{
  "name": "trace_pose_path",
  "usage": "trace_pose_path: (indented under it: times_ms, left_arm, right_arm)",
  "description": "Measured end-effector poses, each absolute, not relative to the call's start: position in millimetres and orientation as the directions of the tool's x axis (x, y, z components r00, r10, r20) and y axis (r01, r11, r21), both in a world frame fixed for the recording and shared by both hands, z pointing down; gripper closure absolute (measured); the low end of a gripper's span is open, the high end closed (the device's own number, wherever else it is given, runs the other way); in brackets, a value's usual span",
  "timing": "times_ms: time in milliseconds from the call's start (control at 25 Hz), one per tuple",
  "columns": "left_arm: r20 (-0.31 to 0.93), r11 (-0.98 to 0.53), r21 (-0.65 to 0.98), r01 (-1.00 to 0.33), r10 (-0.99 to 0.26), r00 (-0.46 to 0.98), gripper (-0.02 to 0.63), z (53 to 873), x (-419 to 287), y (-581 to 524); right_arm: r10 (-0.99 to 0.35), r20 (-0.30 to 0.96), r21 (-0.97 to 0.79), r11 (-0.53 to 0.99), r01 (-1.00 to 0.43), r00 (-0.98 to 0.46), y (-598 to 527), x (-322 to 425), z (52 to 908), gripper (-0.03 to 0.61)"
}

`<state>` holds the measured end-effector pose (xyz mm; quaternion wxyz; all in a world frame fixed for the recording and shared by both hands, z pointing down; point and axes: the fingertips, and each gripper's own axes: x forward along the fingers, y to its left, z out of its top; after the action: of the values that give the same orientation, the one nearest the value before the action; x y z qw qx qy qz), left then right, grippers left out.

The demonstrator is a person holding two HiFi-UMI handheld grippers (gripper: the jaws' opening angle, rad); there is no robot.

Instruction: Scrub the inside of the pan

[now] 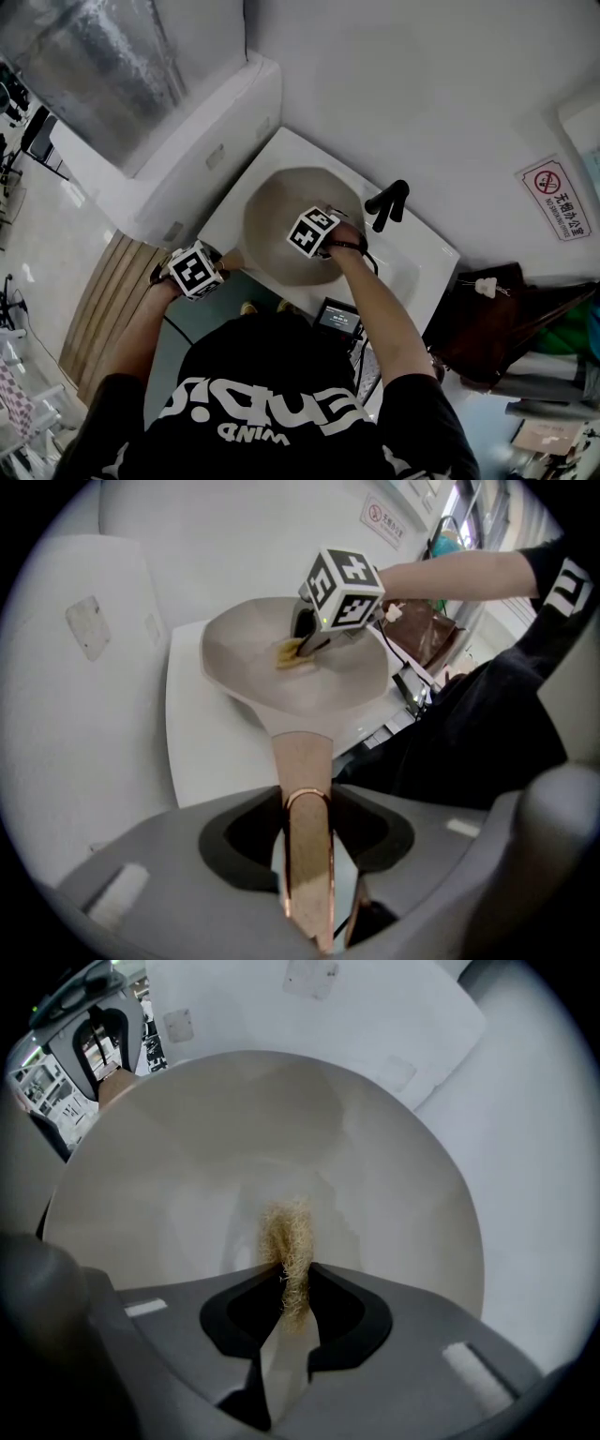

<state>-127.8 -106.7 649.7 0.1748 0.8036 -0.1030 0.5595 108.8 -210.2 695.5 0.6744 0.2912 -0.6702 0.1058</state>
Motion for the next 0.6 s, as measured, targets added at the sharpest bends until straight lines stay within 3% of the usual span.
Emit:
trace_pose_path:
  times_ms: [600]
  left_arm:
    - [0.941, -0.918, 0.145, -0.369, 0.013, 0.337, 0.456, 653, -126, -105]
  right_arm:
    - [-0.176, 0.978, 0.098, 0.862, -0.498, -0.112, -179, 36, 702, 0.505]
